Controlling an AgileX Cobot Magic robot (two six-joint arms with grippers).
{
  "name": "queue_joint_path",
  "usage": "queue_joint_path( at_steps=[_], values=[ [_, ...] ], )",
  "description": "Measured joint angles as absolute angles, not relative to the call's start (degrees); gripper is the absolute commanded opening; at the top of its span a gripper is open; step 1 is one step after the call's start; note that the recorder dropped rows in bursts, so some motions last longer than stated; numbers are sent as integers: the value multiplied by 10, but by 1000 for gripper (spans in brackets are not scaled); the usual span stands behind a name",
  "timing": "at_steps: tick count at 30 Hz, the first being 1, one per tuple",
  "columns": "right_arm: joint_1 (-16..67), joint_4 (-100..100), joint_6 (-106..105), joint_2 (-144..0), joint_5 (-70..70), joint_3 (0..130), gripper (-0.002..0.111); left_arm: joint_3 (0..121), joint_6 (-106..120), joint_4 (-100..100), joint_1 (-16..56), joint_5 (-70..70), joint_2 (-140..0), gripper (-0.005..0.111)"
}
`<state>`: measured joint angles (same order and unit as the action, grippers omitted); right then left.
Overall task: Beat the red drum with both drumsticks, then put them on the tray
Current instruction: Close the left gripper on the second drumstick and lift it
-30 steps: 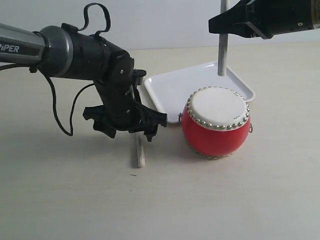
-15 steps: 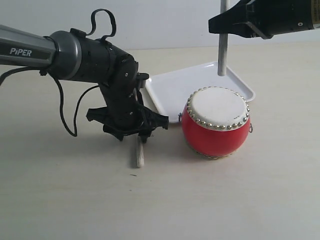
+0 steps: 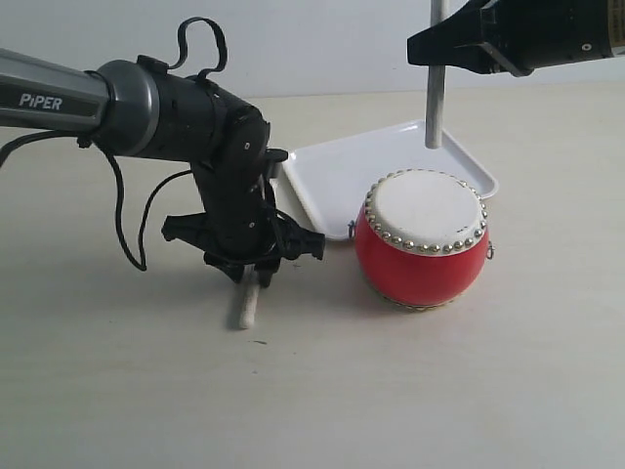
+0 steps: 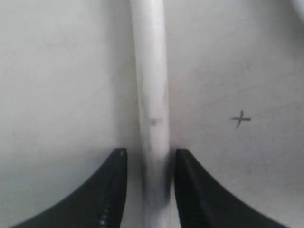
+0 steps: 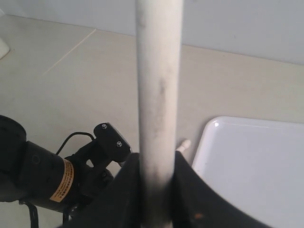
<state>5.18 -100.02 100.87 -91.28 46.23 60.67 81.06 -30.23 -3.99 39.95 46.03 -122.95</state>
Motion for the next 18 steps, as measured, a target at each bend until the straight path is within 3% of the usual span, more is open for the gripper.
queue_joint_path(
  at_steps=[6,11,18],
  values=[
    [52,-1000,1009,-913,462,607,0,811,-298,-39,399,477,-1229,28],
    [52,-1000,1009,-913,462,607,0,812,-287,-39,399,502,-1229,0],
    [52,-1000,1009,-913,462,607,0,812,-279,-43,399,515,-1228,0]
  ],
)
